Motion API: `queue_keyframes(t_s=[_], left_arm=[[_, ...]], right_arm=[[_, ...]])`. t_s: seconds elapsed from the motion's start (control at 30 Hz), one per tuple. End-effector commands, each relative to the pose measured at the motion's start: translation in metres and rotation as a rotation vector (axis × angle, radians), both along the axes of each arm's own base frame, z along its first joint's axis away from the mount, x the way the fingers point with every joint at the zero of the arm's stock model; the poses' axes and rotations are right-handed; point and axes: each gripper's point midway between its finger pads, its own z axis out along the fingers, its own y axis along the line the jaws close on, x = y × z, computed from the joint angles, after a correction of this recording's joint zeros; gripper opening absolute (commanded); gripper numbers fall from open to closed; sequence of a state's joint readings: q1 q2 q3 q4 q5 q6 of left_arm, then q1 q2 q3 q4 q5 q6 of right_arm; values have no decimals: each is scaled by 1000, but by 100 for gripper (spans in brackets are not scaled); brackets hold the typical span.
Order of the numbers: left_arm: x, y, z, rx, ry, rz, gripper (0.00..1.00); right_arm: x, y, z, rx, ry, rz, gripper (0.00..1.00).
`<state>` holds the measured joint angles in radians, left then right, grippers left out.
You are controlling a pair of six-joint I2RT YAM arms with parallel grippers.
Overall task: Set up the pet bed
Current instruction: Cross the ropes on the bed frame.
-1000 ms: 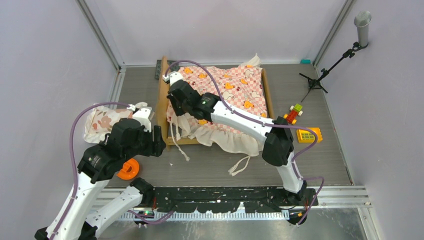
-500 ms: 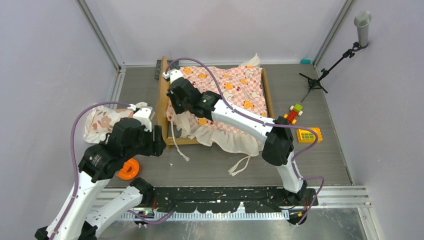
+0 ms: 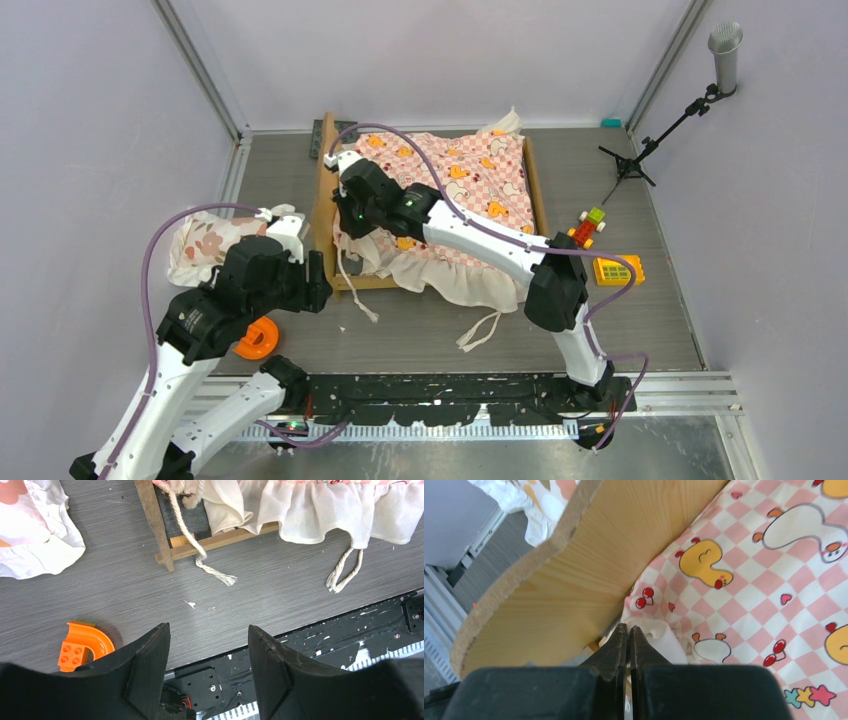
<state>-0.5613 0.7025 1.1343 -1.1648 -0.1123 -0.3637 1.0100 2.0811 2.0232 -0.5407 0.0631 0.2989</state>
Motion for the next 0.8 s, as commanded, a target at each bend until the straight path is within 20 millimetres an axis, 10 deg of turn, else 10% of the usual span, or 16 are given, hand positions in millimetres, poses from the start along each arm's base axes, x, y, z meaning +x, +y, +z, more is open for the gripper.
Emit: queue_keyframes(t_s=[0.0, 0.77], left_arm=[[4, -2, 5, -13, -22, 3, 60], [3, -3, 4, -19, -16, 1, 60]], right_arm=[[-19, -9, 36, 61, 22, 44, 4], [-35, -10, 57, 113, 64, 90, 4]])
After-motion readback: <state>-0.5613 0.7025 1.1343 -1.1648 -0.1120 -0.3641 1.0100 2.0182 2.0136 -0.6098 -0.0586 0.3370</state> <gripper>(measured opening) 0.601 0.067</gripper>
